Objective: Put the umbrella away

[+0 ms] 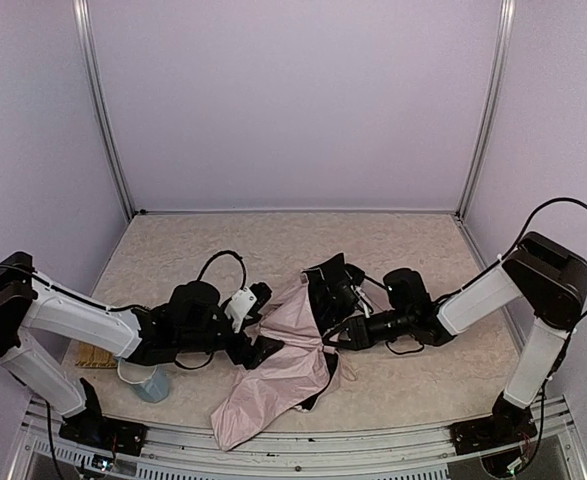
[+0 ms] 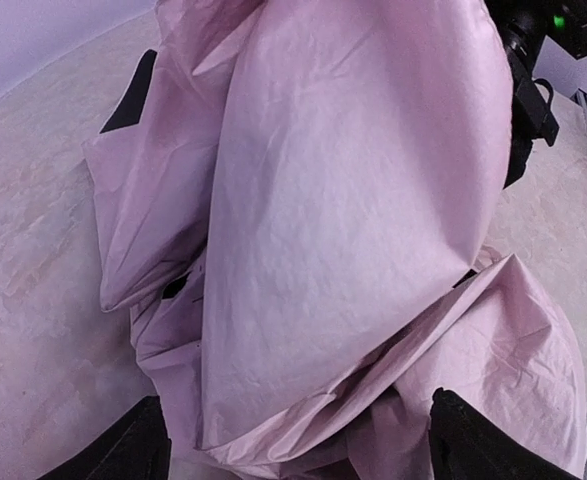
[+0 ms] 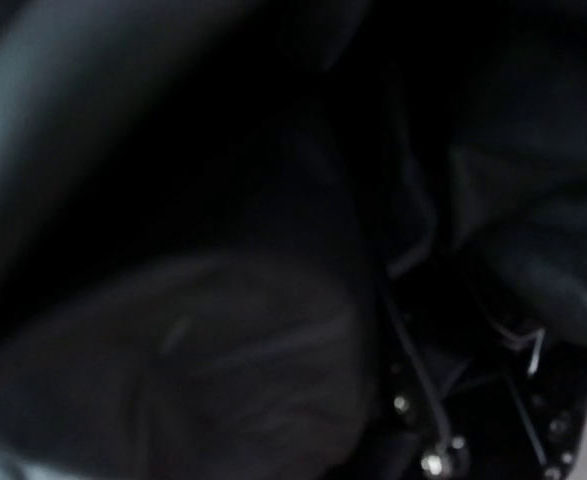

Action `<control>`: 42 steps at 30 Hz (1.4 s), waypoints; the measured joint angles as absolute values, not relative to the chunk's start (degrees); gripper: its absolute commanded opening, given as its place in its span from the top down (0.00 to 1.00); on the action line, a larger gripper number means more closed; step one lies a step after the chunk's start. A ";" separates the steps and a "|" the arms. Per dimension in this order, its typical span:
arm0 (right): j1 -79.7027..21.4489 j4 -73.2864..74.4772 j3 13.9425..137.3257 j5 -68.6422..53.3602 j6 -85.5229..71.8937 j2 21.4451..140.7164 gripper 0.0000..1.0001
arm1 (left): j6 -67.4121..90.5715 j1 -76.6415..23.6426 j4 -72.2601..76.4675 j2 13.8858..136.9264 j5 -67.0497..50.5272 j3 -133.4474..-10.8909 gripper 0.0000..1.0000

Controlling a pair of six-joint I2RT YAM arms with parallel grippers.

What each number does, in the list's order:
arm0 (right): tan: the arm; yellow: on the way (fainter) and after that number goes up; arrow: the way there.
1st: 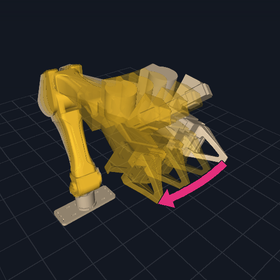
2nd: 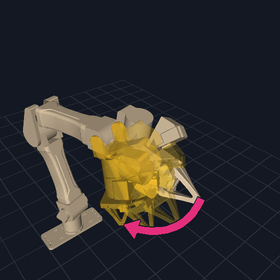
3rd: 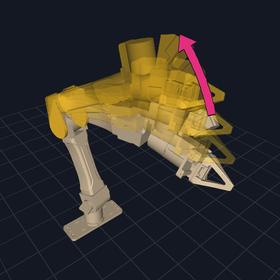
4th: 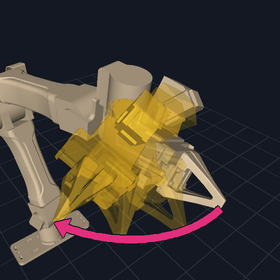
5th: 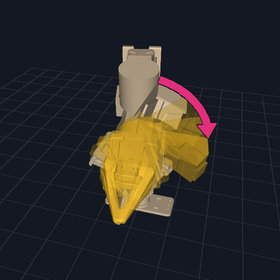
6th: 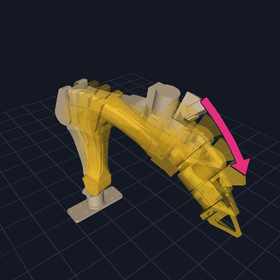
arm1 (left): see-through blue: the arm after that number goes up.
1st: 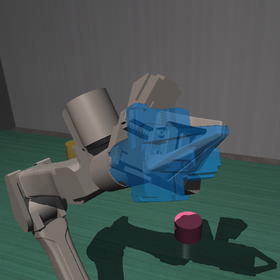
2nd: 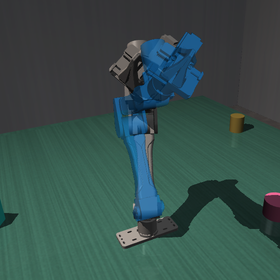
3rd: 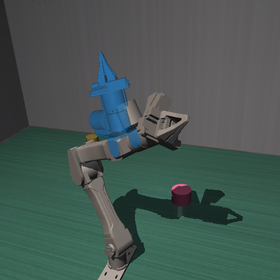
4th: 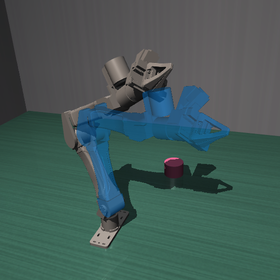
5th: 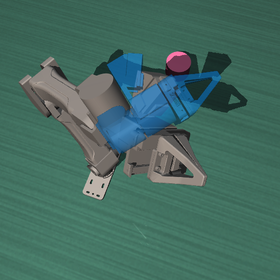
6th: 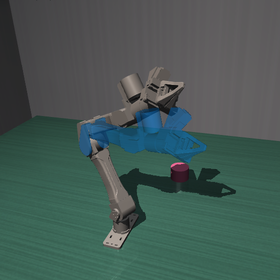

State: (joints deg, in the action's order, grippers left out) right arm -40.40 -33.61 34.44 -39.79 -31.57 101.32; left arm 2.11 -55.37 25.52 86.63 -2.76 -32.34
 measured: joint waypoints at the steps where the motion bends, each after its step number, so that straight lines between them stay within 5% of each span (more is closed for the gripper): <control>1: -40.25 -33.26 35.03 -40.18 -31.35 101.27 1.00 | 2.07 -55.37 26.11 85.73 -2.76 -31.53 0.13; 11: -34.74 -13.21 55.72 -43.09 -15.27 88.49 1.00 | 0.75 -51.51 34.24 65.89 -3.07 -23.97 0.02; 17: -34.37 -5.87 66.98 -48.03 -3.99 80.64 1.00 | 0.10 -51.03 37.47 68.03 -4.29 -23.46 0.01; 27: -34.39 0.80 68.49 -55.42 3.64 78.08 1.00 | -6.00 -50.11 42.54 76.18 -0.38 -26.06 0.04; 31: -34.76 1.02 68.49 -56.93 4.05 78.08 1.00 | -6.87 -49.91 45.82 82.52 -1.26 -28.80 0.26; 37: -35.66 1.63 68.49 -58.85 4.99 78.08 1.00 | -7.38 -49.50 49.28 91.98 -4.99 -34.09 0.94; 42: -37.15 4.82 68.51 -59.48 7.46 77.97 1.00 | -7.14 -48.18 51.00 98.63 -8.36 -40.99 1.00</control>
